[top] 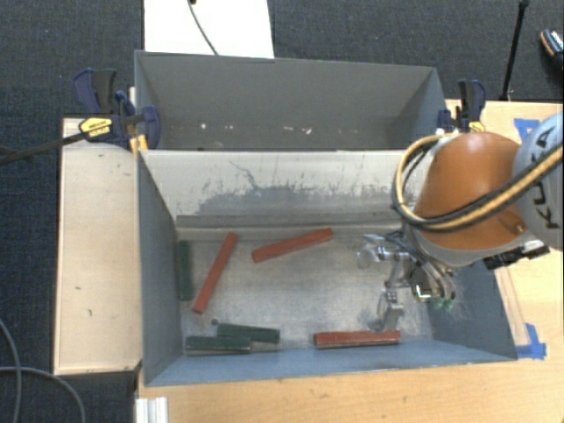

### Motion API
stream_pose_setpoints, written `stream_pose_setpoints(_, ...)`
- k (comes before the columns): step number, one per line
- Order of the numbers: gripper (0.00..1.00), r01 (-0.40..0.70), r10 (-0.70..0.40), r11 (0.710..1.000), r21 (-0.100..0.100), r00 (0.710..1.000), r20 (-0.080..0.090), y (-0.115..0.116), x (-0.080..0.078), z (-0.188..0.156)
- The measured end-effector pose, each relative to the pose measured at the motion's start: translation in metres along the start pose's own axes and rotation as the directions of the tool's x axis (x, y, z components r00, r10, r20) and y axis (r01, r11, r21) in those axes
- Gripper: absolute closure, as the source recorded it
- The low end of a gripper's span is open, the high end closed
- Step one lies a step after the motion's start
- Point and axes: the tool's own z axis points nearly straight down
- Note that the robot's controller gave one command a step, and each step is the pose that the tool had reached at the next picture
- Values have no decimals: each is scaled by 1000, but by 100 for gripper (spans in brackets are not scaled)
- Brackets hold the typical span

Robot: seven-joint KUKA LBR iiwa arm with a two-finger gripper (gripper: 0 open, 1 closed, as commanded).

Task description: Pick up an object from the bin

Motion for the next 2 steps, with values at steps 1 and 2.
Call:
stream_pose_setpoints(1,0,321,-321,947,6,947,24,26,-2,109)
stream_pose_setpoints(2,0,183,-183,983,1,983,12,43,3,80)
